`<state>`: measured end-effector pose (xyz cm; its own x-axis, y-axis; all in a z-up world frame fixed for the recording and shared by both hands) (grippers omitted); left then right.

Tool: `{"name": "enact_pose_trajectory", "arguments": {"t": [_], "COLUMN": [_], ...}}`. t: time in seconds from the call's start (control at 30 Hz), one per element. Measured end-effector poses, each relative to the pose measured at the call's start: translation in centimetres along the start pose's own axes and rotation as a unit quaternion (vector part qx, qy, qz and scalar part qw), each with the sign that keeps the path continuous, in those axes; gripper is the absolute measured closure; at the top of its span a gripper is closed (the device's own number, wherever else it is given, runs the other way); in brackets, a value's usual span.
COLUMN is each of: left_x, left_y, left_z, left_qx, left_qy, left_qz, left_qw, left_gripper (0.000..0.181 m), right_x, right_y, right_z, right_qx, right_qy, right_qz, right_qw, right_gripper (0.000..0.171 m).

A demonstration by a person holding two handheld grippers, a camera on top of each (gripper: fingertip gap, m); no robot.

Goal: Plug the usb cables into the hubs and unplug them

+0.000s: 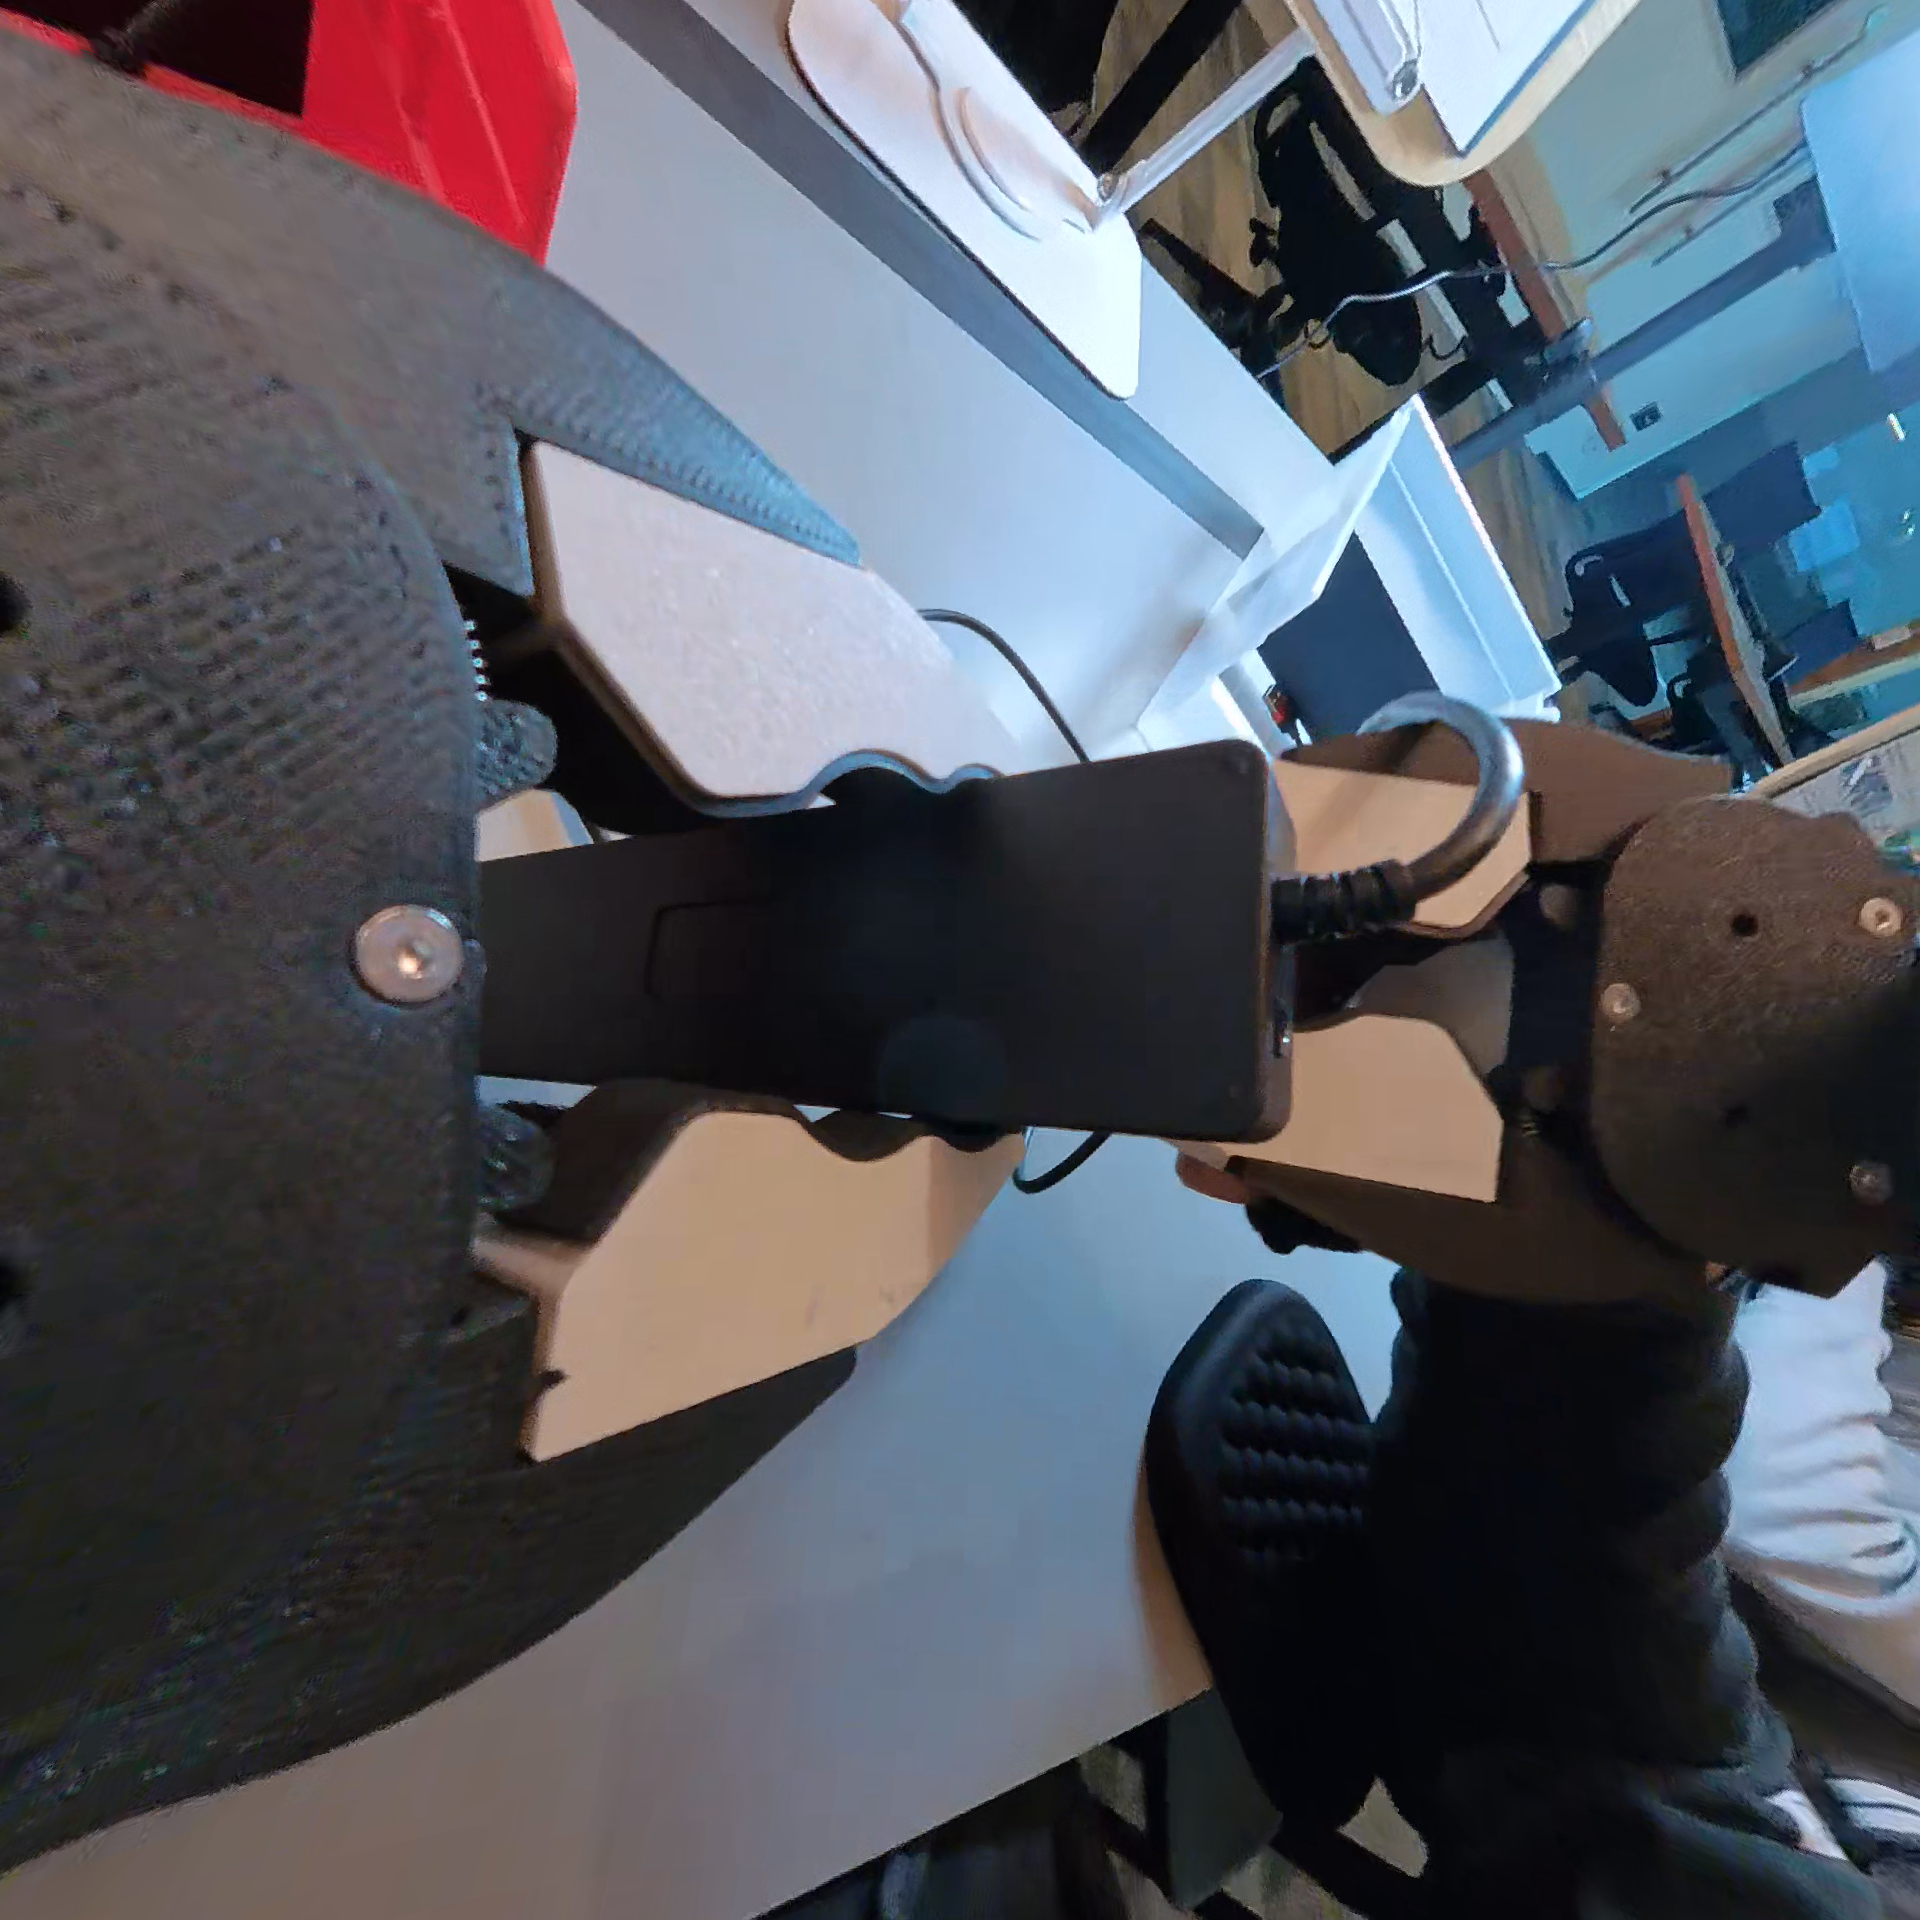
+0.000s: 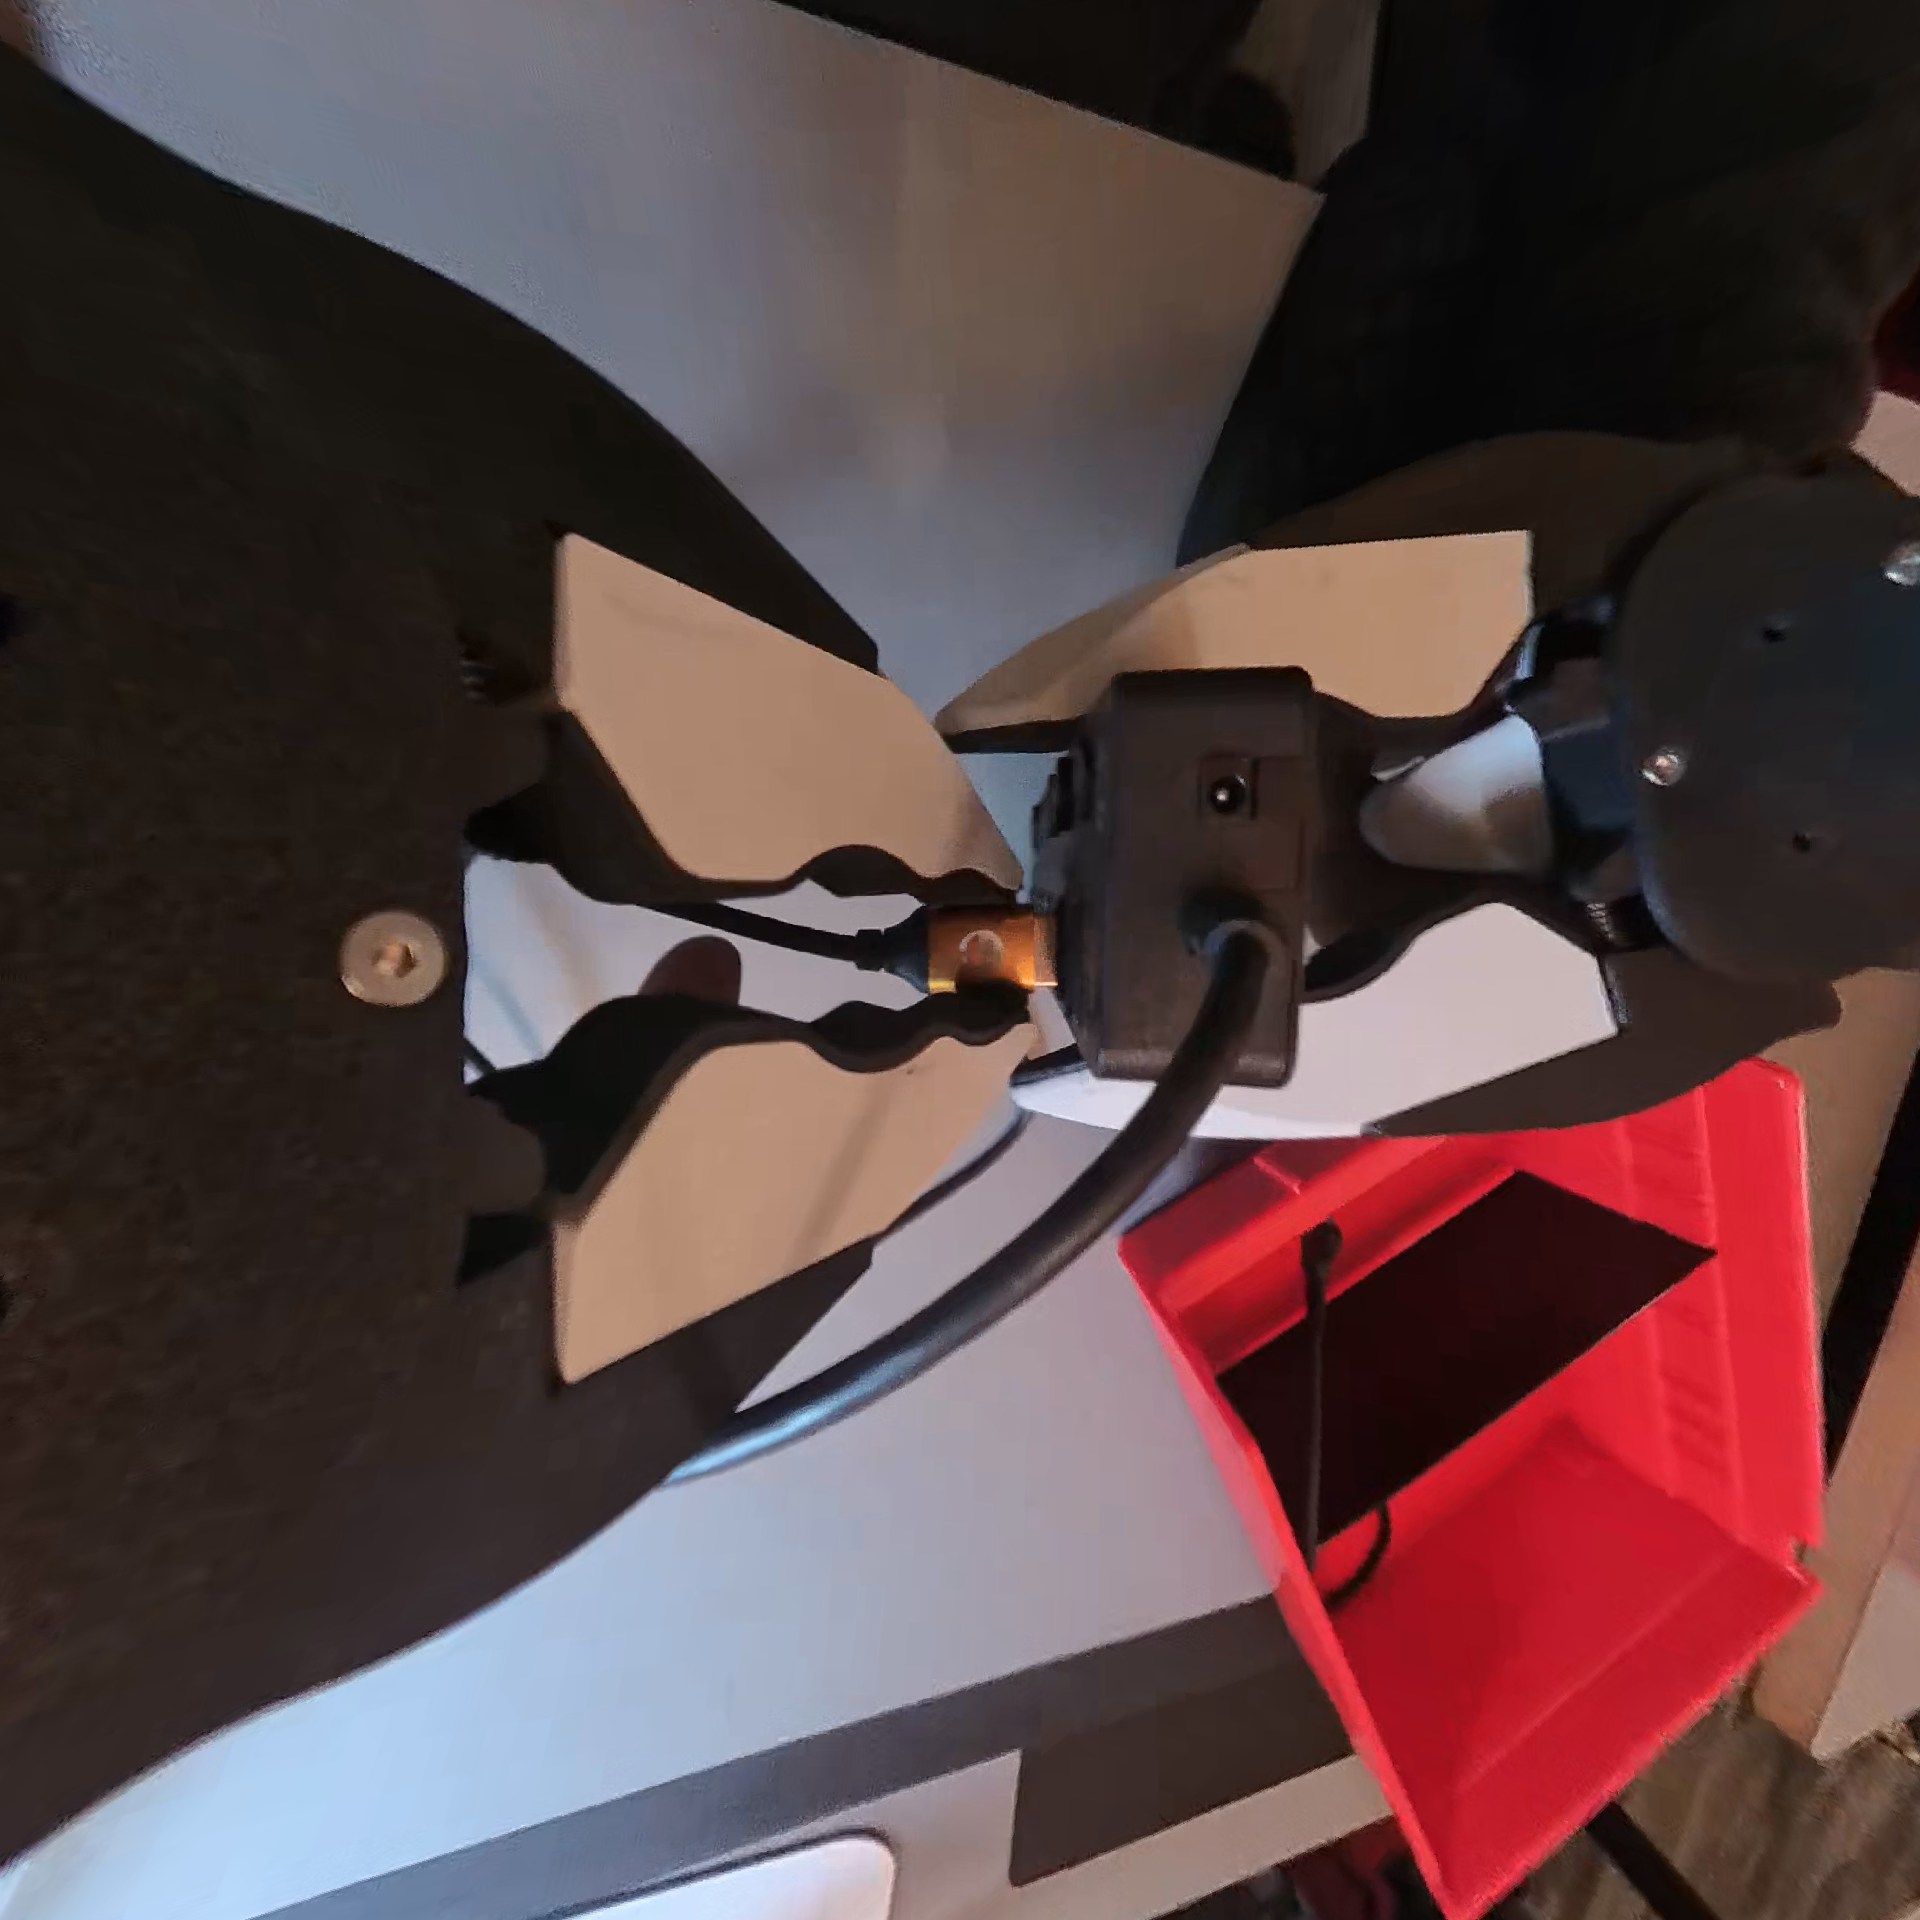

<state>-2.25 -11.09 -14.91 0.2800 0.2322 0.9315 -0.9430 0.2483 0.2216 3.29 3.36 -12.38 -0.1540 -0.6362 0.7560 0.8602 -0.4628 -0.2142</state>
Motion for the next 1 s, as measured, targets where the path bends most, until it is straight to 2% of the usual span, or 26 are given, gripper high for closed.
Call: {"name": "enact_pose_trajectory", "arguments": {"t": [0.1,0.17,0.23,0.33,0.5,0.57,0.67,0.77,0.9,1.0], "left_x": [0.6,0.6,0.0,-1.1,-2.1,-2.4,-2.3,-2.2,-2.1,-2.0], "left_y": [1.5,2.8,4.0,4.8,4.8,4.7,4.5,4.3,4.2,4.2], "left_z": [2.2,3.7,4.4,3.9,2.4,2.0,1.9,1.8,1.8,1.9], "left_qx": [0.009,0.043,0.089,0.106,0.122,0.120,0.121,0.120,0.120,0.120], "left_qy": [-0.056,-0.074,-0.066,-0.030,0.036,0.047,0.053,0.053,0.050,0.045], "left_qz": [0.040,0.064,0.093,0.131,0.142,0.150,0.141,0.136,0.132,0.131], "left_qw": [0.998,0.994,0.989,0.985,0.982,0.980,0.981,0.982,0.983,0.983], "left_gripper": [0.124,0.124,0.124,0.124,0.123,0.124,0.123,0.124,0.124,0.124], "right_x": [-2.2,-2.0,0.1,3.3,5.4,5.6,4.9,2.5,-3.7,-10.1], "right_y": [-0.7,0.3,1.9,2.7,0.4,-1.5,-5.0,-8.8,-12.4,-13.7], "right_z": [0.1,1.5,4.4,9.6,19.5,23.0,26.2,26.9,24.5,21.7], "right_qx": [-0.019,0.049,0.090,0.127,0.033,-0.023,-0.127,-0.199,-0.256,-0.235], "right_qy": [0.069,0.033,-0.052,-0.180,-0.372,-0.413,-0.378,-0.297,-0.174,-0.069], "right_qz": [-0.007,-0.017,0.053,0.075,0.075,0.058,0.035,-0.008,-0.074,-0.155], "right_qw": [0.997,0.998,0.993,0.973,0.925,0.909,0.917,0.934,0.948,0.957], "right_gripper": [0.155,0.155,0.155,0.155,0.155,0.155,0.155,0.155,0.155,0.155]}}
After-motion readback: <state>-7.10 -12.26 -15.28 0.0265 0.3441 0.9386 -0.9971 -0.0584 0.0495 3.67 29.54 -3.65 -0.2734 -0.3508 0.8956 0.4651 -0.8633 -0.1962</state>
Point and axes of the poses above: each gripper's, where its closed fingertips meet, z back along the fingers, x out of its top, y = z × x across the jaws, the point moved 10 cm from there along z, back along the fingers, and after that the axes turned 1 degree about x, right-handed, at the moved point
